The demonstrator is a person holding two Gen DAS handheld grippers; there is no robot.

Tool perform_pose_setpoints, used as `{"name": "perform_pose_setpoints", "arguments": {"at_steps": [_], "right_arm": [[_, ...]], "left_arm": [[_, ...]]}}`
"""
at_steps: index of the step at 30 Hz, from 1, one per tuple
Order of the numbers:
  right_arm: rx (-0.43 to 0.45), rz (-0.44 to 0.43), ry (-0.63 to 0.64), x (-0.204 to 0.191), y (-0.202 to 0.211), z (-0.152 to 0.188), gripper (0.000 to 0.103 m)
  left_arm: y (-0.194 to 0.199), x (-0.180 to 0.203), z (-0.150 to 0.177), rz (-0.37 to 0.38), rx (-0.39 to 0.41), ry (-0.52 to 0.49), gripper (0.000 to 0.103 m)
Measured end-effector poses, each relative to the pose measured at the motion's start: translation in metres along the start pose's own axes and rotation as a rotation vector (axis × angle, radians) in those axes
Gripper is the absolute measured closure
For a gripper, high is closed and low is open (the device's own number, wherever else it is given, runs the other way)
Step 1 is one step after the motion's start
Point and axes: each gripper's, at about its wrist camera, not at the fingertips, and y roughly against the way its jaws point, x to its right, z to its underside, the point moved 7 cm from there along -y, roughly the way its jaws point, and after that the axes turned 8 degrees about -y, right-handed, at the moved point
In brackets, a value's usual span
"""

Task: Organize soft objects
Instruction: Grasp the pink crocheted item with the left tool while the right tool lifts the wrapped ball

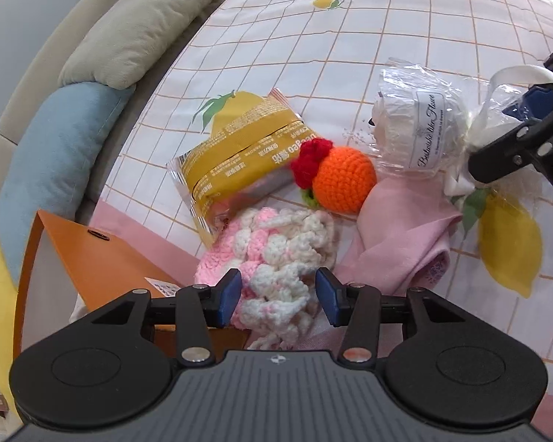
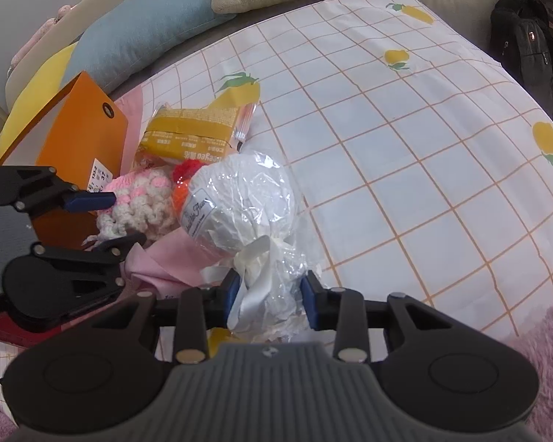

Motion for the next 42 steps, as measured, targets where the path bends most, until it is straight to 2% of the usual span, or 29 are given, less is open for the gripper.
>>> {"name": "perform_pose_setpoints", "arguments": {"at_steps": [1, 2, 3, 4, 6, 11, 22, 29, 34, 42], "right_arm": [[-0.001, 0.001, 0.004, 0.000, 0.000, 0.001, 0.068], [-0.002, 0.002, 0.009, 0.000, -0.001, 0.001, 0.068], [-0.002, 0.002, 0.012, 0.000, 0.000, 0.002, 0.068], [-0.001, 0.003, 0.014, 0.000, 0.000, 0.002, 0.068], [0.001, 0.004, 0.016, 0.000, 0.001, 0.002, 0.068], [0.012, 0.008, 0.012, 0.001, 0.004, 0.003, 0.069], [0.088, -0.007, 0.015, -0.006, 0.037, -0.001, 0.070], [0.144, -0.063, 0.067, -0.033, 0.068, -0.004, 0.070], [0.163, -0.132, 0.162, -0.077, 0.084, -0.006, 0.070], [0.166, -0.245, 0.316, -0.161, 0.093, -0.016, 0.070]], "left_arm": [[-0.001, 0.000, -0.001, -0.001, 0.000, 0.006, 0.050], [-0.001, 0.000, -0.001, 0.003, 0.002, 0.014, 0.060], [0.000, 0.000, -0.002, -0.003, 0.006, 0.025, 0.074], [0.002, -0.002, -0.002, -0.020, 0.014, 0.029, 0.078], [0.007, -0.005, -0.003, -0.042, 0.031, 0.042, 0.085], [0.035, -0.021, -0.006, -0.088, 0.109, 0.131, 0.093], [0.133, -0.036, 0.001, -0.100, 0.325, 0.397, 0.094], [0.184, -0.057, 0.022, -0.179, 0.415, 0.525, 0.094], [0.201, -0.079, 0.048, -0.267, 0.415, 0.565, 0.094], [0.201, -0.118, 0.096, -0.379, 0.345, 0.595, 0.094]]}}
